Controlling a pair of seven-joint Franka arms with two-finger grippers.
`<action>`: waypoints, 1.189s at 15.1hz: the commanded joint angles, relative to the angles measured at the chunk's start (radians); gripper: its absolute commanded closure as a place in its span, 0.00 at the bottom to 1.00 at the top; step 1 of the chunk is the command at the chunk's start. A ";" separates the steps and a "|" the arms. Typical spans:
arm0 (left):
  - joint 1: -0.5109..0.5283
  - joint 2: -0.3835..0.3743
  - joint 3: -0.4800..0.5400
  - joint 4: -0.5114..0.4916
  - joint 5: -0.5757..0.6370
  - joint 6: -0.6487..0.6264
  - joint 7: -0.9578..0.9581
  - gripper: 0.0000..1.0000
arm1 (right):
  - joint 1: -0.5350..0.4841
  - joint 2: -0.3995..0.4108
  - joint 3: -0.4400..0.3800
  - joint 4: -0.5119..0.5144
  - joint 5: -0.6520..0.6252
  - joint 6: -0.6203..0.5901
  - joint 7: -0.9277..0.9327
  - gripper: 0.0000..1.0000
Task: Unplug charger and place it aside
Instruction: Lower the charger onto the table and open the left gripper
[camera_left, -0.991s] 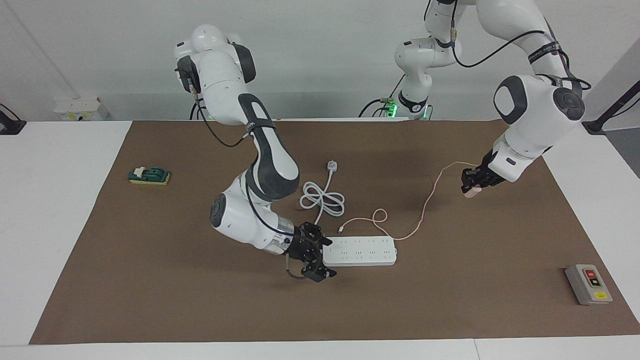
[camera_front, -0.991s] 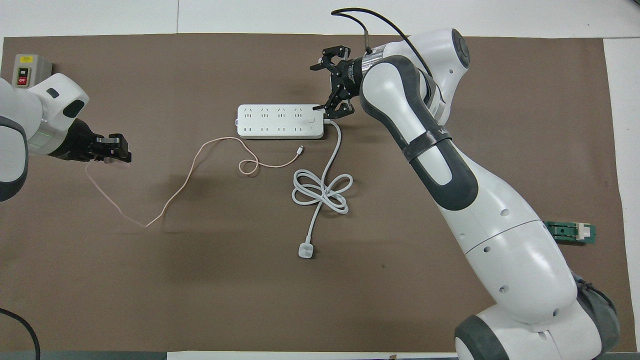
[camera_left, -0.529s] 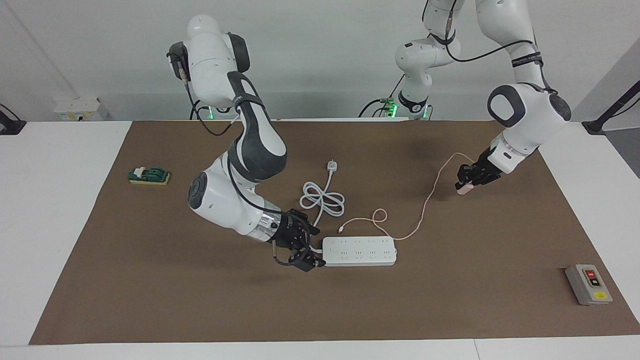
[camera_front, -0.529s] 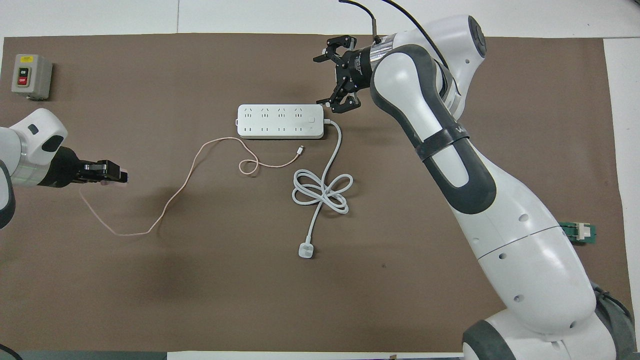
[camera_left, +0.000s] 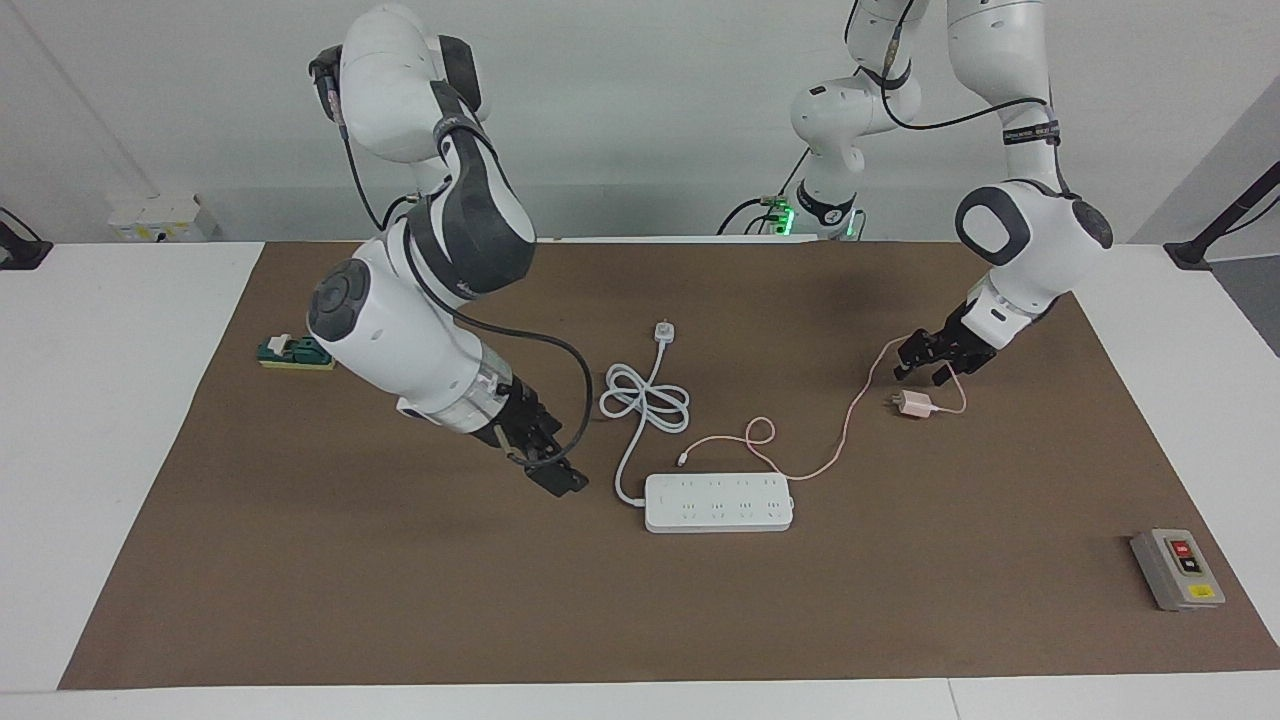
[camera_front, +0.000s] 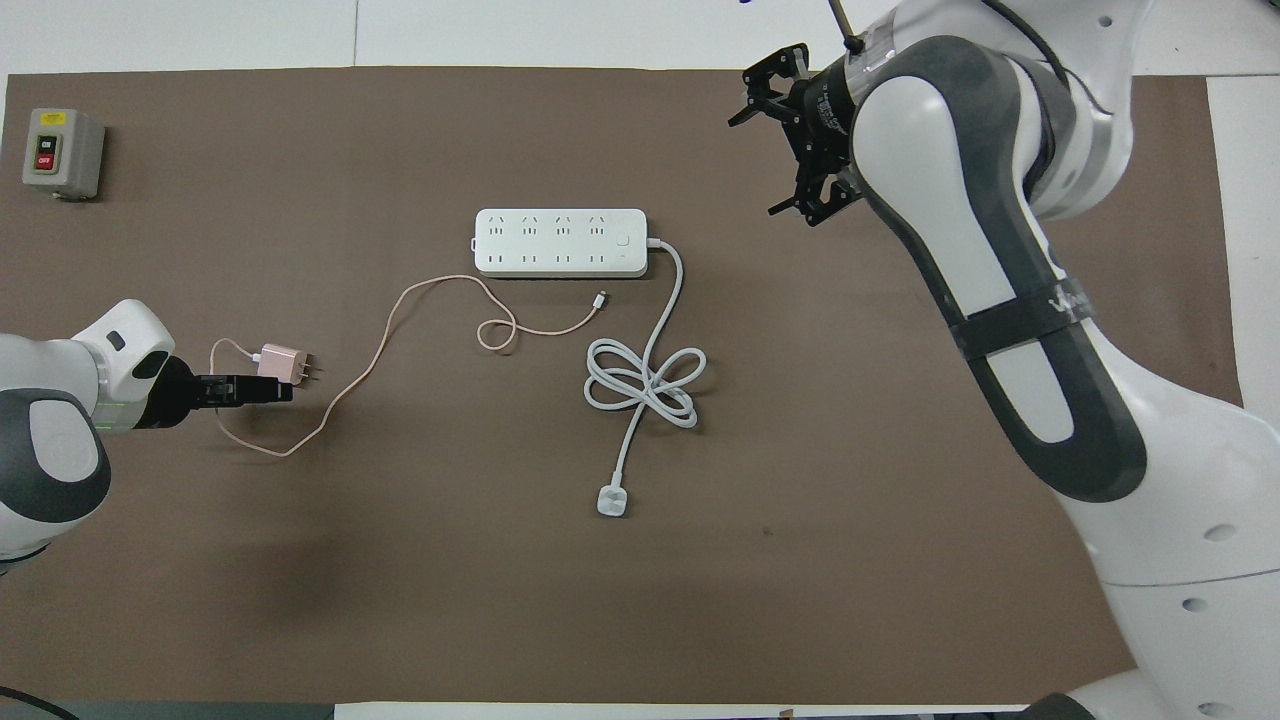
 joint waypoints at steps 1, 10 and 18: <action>0.028 -0.035 -0.003 -0.014 -0.022 0.000 0.064 0.00 | -0.050 -0.072 0.007 -0.044 -0.059 -0.072 -0.176 0.00; 0.066 -0.023 0.012 0.496 0.254 -0.590 -0.153 0.00 | -0.123 -0.172 0.007 -0.046 -0.338 -0.231 -0.883 0.00; -0.081 -0.047 -0.005 0.724 0.497 -0.747 -0.648 0.00 | -0.168 -0.325 0.005 -0.136 -0.481 -0.270 -1.253 0.00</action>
